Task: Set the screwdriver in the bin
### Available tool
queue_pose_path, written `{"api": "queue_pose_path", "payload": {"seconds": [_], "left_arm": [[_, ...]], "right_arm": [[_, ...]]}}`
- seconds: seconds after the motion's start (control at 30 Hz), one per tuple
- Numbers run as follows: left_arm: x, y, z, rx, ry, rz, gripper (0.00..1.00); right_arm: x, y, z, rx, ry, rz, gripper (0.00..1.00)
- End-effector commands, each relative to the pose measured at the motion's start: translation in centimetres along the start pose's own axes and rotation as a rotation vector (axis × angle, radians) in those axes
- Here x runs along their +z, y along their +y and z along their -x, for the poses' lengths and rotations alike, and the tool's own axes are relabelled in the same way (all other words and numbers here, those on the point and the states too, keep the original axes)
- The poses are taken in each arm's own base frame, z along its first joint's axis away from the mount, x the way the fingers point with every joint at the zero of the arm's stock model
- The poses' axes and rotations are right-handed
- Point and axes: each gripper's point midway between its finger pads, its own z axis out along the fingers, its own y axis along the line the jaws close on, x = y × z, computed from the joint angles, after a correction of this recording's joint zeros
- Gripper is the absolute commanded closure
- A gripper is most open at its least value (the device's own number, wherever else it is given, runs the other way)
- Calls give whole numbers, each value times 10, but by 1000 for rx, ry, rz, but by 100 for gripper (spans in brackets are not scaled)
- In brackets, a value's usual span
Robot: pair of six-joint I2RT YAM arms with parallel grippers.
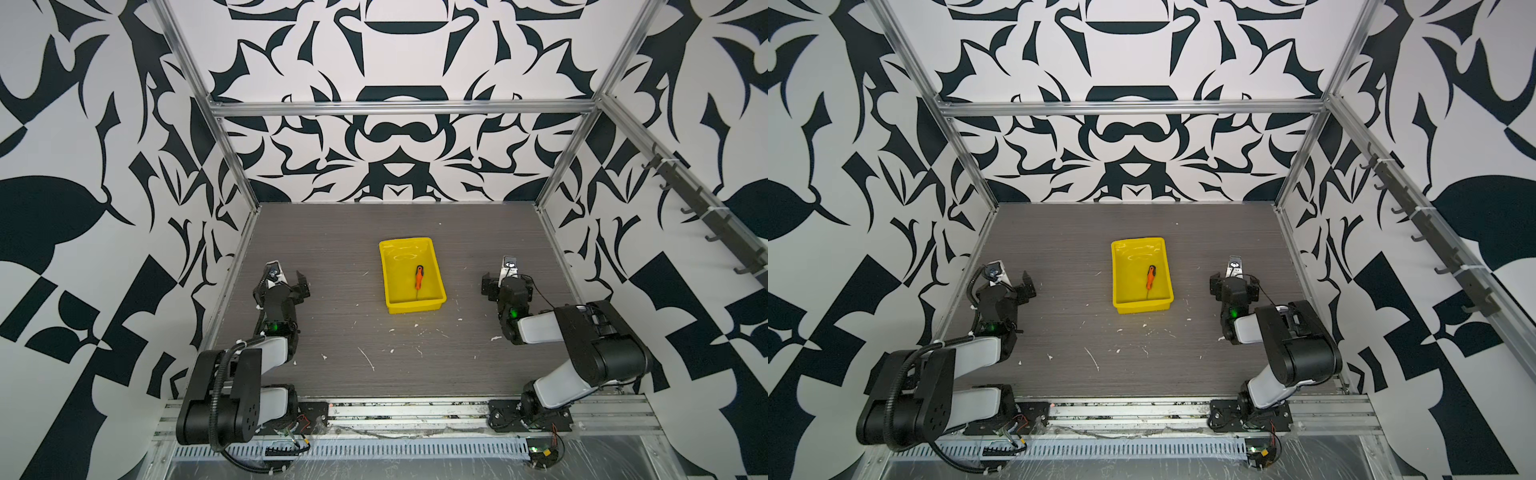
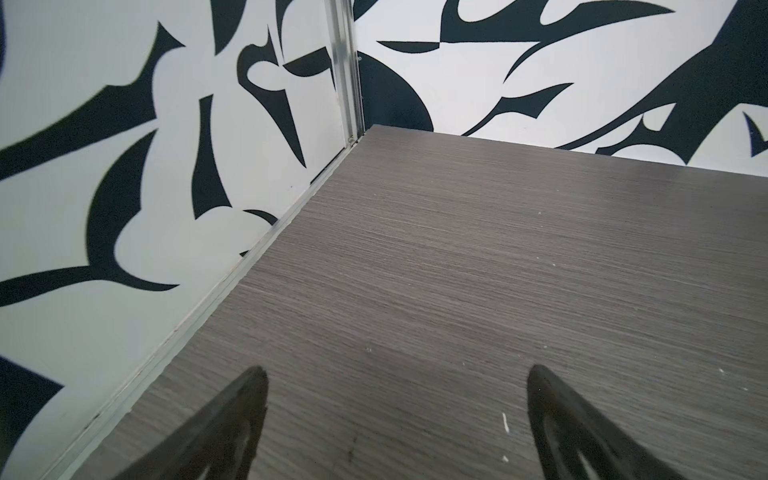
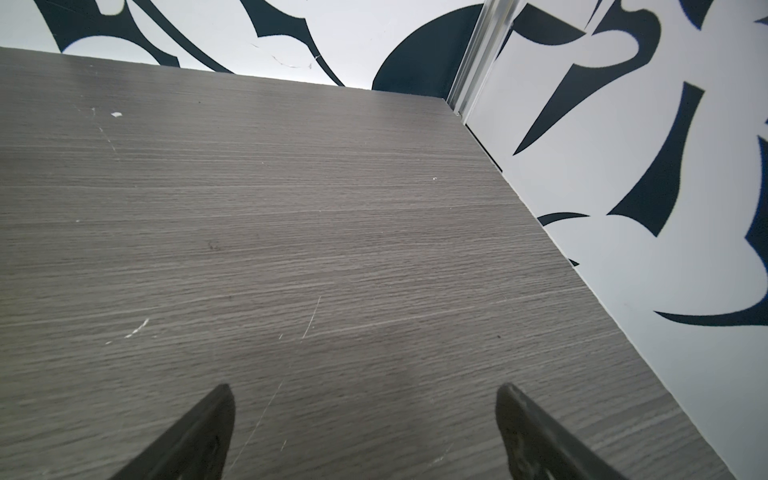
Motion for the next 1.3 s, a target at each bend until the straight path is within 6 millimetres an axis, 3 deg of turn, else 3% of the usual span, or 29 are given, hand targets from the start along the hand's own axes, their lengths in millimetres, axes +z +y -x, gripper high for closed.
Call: {"api": "queue_pose_path", "payload": {"seconds": [0.0,0.2,0.3,0.47,1.03,1.1,1.27], "left_arm": [[7,-2,9,-61,-61,-22,0],[9,0,-3,-80,-143,-28,0],[11,-4,-7,-67,-90,-42,0],[45,-4,-13,-34,75,21,0],[42,-11,-12,-32,62,-22,0],[42,-11,-12,-32,63,-22,0],[42,-11,-12,-32,62,-23,0]], "right_arm": [[0,0,15,29,-49,0,0],[-1,0,14,26,-49,0,0],[0,0,15,28,-50,0,0],[0,0,15,28,-51,1,0],[0,1,15,34,-53,4,0],[-1,14,15,7,-54,80,0],[-2,14,14,6,-54,87,0]]}}
